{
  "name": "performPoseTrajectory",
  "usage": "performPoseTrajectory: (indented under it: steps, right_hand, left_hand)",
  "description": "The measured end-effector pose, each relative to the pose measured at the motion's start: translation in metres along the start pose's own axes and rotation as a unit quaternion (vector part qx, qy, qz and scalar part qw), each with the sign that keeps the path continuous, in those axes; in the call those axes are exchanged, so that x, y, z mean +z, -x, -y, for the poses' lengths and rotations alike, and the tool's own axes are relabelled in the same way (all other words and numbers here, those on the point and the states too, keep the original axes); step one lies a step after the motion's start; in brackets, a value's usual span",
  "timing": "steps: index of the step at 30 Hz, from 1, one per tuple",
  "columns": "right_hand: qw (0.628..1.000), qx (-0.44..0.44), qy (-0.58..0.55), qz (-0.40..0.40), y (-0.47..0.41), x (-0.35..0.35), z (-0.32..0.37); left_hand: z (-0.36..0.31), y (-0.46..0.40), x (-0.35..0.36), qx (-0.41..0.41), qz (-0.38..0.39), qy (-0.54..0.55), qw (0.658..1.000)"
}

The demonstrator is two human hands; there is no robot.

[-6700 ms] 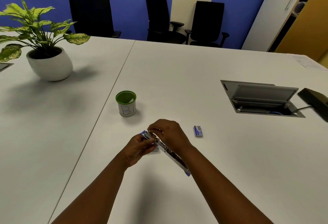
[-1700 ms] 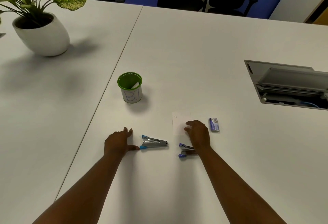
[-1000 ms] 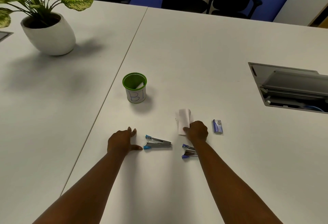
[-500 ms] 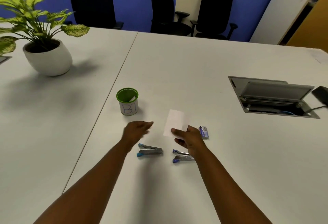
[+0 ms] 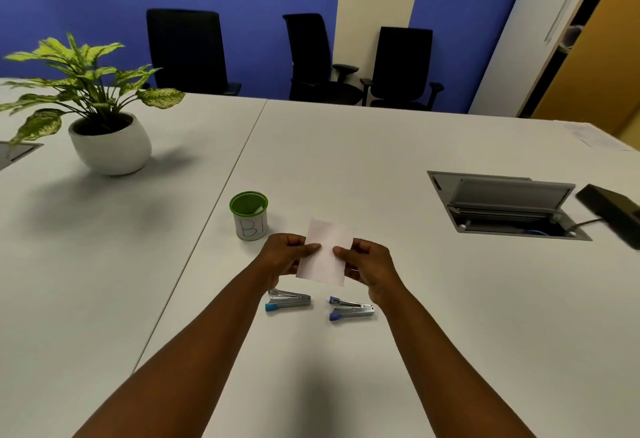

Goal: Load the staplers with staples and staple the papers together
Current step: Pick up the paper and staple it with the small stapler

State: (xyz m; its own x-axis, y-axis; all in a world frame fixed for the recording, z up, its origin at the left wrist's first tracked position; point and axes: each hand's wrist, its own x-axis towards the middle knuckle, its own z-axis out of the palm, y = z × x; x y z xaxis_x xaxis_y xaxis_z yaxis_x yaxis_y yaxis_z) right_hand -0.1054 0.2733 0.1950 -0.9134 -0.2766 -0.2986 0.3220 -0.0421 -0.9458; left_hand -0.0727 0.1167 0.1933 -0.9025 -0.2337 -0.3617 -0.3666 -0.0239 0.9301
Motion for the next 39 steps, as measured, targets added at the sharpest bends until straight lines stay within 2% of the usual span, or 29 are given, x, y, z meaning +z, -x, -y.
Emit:
performPoseTrajectory:
  steps: [5,12,16,19,22,26,28,29,31,33,34,36,39]
  right_hand:
    - [0.996,-0.073,0.055,-0.02,0.007,-0.001,0.006]
    - [0.964,-0.222,0.141,-0.024,0.015,-0.006,0.006]
    - [0.941,-0.281,0.178,-0.056,0.019,-0.007,0.007]
    - [0.923,-0.314,0.214,-0.061,0.022,-0.005,0.006]
    - [0.917,-0.322,0.229,-0.052,0.022,-0.003,0.004]
    - [0.91,-0.327,0.249,-0.043,0.021,-0.001,0.002]
    - [0.917,-0.305,0.254,-0.031,0.021,-0.003,0.003]
    - [0.934,-0.271,0.232,-0.013,0.021,-0.005,0.005]
    - [0.983,-0.143,0.107,0.04,0.022,-0.008,0.011]
    - [0.998,-0.022,-0.002,0.064,0.024,-0.009,0.017]
    - [0.998,0.016,-0.004,0.066,0.024,-0.008,0.019]
    - [0.996,0.053,0.034,0.062,0.025,-0.004,0.019]
    - [0.997,0.055,0.038,0.037,0.024,0.0,0.016]
  left_hand:
    - [-0.005,0.011,-0.002,0.01,0.019,0.007,1.0]
    - [-0.014,0.022,-0.005,-0.014,0.069,0.128,0.989]
    - [-0.019,0.033,-0.006,-0.091,0.076,0.171,0.978]
    - [-0.021,0.033,-0.009,-0.12,0.087,0.142,0.979]
    - [-0.022,0.032,-0.01,-0.114,0.083,0.084,0.986]
    - [-0.018,0.029,-0.006,-0.086,0.055,0.064,0.993]
    - [-0.017,0.027,-0.005,-0.066,0.042,0.06,0.995]
    - [-0.017,0.026,-0.005,-0.057,0.037,0.056,0.996]
    - [-0.017,0.026,-0.006,-0.041,0.036,0.037,0.998]
    - [-0.018,0.025,-0.006,-0.025,0.043,0.005,0.999]
    - [-0.018,0.026,-0.005,-0.016,0.048,-0.015,0.999]
    - [-0.02,0.026,-0.003,0.0,0.061,-0.046,0.997]
    - [-0.022,0.027,0.001,0.018,0.065,-0.066,0.996]
